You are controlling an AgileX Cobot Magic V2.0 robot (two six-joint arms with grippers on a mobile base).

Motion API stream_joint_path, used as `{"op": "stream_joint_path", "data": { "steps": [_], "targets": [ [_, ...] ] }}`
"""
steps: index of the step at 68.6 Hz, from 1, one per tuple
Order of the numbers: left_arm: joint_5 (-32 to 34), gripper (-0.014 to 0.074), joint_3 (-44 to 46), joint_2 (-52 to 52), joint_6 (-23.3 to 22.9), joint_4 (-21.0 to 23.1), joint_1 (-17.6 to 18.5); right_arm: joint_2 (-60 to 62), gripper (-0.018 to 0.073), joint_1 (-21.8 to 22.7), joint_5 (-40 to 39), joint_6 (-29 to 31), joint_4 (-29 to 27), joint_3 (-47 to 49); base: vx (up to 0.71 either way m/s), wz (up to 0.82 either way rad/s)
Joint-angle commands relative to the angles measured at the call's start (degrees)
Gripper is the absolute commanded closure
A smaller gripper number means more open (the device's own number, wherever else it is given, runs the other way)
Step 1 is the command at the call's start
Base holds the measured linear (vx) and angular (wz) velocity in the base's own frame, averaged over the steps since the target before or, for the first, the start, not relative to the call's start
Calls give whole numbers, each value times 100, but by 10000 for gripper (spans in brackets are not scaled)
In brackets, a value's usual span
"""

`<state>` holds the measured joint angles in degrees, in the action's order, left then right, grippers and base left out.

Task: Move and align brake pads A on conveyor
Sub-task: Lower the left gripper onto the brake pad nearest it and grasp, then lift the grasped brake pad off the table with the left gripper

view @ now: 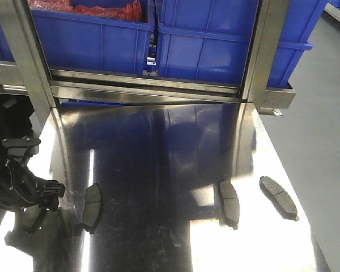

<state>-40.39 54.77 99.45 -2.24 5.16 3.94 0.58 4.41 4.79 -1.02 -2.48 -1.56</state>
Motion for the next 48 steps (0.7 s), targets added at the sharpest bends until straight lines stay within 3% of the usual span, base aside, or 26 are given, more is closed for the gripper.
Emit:
{"op": "stream_joint_path", "data": {
  "steps": [1,29,48],
  "targets": [
    [66,88,159,-216,-50,28,4,91,565,23,-429,4,19,-120,0,0],
    [66,507,159,-216,18,24,4,91,565,23,-418,4,19,-120,0,0],
    [-55,541,159,-654,165,17,9,91,565,23,-418,4,19,-120,0,0]
  ]
}}
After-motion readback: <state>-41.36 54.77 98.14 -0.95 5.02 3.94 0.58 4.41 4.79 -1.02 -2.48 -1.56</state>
